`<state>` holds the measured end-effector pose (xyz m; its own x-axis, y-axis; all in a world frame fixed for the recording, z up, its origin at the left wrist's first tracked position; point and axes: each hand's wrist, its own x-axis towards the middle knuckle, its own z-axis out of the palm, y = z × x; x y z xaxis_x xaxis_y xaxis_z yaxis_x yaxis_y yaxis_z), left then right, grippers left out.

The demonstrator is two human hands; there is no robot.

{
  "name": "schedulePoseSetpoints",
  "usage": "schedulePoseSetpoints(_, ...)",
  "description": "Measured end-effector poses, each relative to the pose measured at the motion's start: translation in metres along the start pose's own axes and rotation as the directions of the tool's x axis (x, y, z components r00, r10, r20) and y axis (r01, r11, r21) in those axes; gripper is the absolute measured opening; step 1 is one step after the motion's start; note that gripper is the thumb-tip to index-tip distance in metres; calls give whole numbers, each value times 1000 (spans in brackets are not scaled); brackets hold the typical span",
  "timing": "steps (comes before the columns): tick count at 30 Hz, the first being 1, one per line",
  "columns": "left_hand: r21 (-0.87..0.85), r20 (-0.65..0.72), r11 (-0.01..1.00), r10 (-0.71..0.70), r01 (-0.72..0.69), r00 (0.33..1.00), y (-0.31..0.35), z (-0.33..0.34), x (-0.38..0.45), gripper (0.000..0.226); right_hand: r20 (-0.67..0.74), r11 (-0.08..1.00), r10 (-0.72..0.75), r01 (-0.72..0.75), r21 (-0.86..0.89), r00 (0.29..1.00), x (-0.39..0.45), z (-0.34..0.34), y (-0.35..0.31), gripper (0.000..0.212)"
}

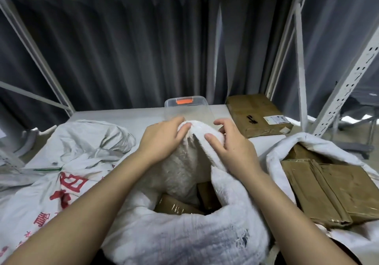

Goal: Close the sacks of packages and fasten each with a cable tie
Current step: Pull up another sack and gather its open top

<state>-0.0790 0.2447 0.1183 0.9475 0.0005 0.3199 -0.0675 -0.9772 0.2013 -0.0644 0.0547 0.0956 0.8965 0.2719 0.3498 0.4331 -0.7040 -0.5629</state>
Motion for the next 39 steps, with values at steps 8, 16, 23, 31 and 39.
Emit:
schedulePoseSetpoints(8, -364, -17, 915, 179, -173, 984, 29, -22, 1, 23, -75, 726, -19, 66, 684, 997, 11, -33, 1, 17)
schedulePoseSetpoints(16, -228, -30, 960, 162, -164, 986, 48, -16, 9, 32, -75, 943, -11, 36, 332, 997, -7, -44, 23, 32)
schedulePoseSetpoints(23, -370, 163, 929, 69, -3, 984, 62, -23, 26, 36, -99, 709, 95, 3, 705, 991, -5, -50, 32, 23)
schedulePoseSetpoints(31, -22, -70, 884, 465, -468, 882, 102, -32, 25, 32, -138, 598, 55, 79, 798, 989, -6, -62, 24, 11)
schedulePoseSetpoints(39, -133, 42, 964, 238, -231, 970, 100, -42, 31, 38, -297, 914, 103, 28, 406, 949, -34, -53, 36, 19)
